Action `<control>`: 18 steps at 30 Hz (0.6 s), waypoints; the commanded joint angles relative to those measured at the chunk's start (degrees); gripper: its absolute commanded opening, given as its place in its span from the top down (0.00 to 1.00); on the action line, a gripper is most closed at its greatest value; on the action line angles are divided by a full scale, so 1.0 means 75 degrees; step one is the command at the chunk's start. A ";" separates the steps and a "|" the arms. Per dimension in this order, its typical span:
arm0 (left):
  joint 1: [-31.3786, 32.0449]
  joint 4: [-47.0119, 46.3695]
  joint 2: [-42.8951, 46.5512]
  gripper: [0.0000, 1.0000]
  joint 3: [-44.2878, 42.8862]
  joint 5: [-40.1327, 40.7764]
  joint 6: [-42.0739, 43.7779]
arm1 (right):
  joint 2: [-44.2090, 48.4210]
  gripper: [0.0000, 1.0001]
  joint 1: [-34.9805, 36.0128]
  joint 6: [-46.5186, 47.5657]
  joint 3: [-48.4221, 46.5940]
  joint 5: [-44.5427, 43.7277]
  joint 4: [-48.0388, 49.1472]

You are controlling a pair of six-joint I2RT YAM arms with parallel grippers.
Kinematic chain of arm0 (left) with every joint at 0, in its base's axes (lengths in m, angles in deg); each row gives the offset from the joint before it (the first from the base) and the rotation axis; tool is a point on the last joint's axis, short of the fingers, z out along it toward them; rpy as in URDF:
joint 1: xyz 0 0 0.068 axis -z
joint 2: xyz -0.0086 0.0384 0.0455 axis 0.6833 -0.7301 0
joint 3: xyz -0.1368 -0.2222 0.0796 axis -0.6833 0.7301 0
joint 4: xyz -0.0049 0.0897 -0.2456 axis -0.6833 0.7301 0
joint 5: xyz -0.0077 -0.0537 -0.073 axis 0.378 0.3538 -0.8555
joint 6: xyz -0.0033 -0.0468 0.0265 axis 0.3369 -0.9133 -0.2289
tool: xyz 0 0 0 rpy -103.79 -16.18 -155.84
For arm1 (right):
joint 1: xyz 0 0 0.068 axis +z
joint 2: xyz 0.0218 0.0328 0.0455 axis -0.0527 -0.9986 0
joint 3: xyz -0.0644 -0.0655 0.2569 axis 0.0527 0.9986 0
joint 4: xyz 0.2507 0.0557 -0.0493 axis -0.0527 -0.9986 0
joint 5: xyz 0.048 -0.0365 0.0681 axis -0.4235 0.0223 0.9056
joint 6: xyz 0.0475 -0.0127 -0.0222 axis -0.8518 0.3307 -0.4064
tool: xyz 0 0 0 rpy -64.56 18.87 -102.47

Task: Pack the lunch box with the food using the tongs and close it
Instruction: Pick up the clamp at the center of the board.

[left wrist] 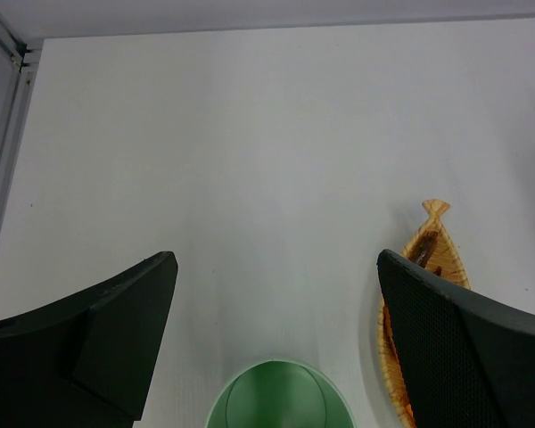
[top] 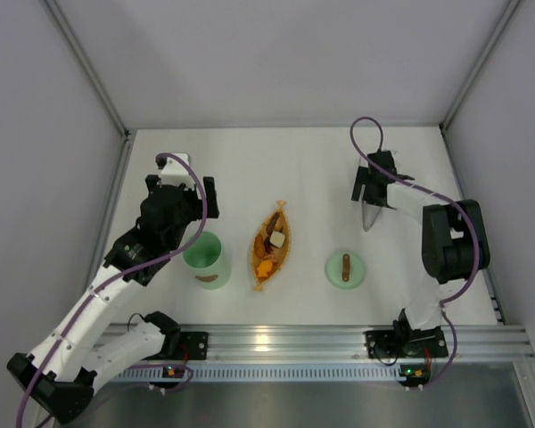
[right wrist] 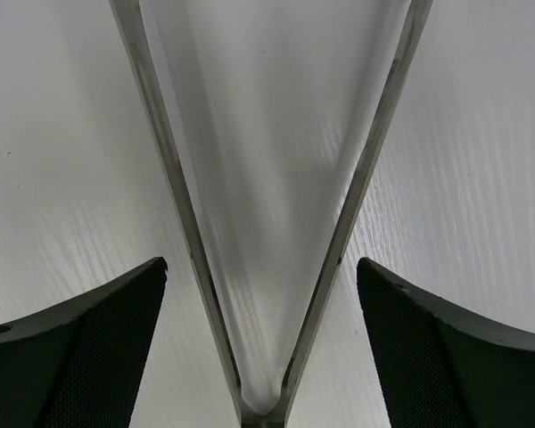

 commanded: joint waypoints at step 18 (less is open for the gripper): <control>0.0012 -0.0436 0.0069 0.01 0.0047 0.0166 0.0138 | -0.0267 0.23 0.0120 -0.0038 -0.0155 0.0202 -0.0238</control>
